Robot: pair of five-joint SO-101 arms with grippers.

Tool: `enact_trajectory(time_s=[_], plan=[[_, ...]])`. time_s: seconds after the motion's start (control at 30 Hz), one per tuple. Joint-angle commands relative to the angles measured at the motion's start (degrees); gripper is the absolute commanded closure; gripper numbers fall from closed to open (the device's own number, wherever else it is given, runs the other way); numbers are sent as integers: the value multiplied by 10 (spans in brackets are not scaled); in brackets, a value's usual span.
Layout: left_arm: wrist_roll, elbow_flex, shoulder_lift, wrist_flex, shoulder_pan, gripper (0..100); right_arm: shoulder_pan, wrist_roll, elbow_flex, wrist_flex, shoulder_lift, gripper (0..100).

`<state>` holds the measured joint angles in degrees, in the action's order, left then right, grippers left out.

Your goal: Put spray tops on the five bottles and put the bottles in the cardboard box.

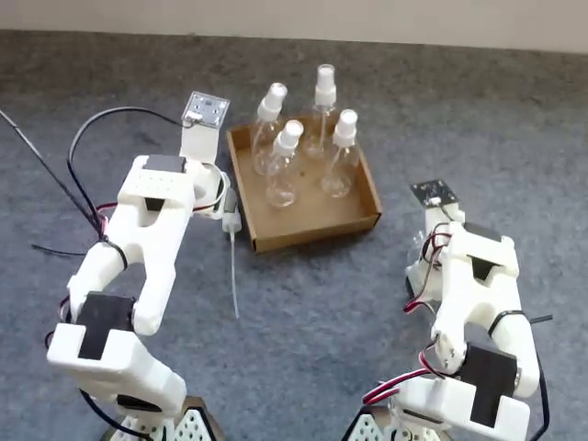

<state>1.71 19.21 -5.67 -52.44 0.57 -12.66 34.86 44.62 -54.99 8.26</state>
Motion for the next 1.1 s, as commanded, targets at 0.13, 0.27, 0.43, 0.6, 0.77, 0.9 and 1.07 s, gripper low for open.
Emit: enact_trajectory(time_s=[0.13, 0.27, 0.43, 0.6, 0.77, 0.9, 1.07], plan=[[-5, -23, 0, 11, -9, 785, 4, 4, -29, 8, 3, 808], [-5, -20, 0, 16, -9, 785, 4, 5, -29, 8, 3, 808], [-5, -13, -38, 41, -9, 785, 4, 5, -29, 8, 3, 808], [-4, -12, -51, 40, 13, 787, 3, 5, -29, 8, 3, 808], [-2, -13, -46, 39, 51, 790, 3, 4, -29, 8, 3, 808], [-2, -9, -46, 24, 74, 790, 4, 5, -29, 8, 3, 808], [-2, -29, -30, -15, 106, 790, 4, 5, -29, 8, 3, 808]])
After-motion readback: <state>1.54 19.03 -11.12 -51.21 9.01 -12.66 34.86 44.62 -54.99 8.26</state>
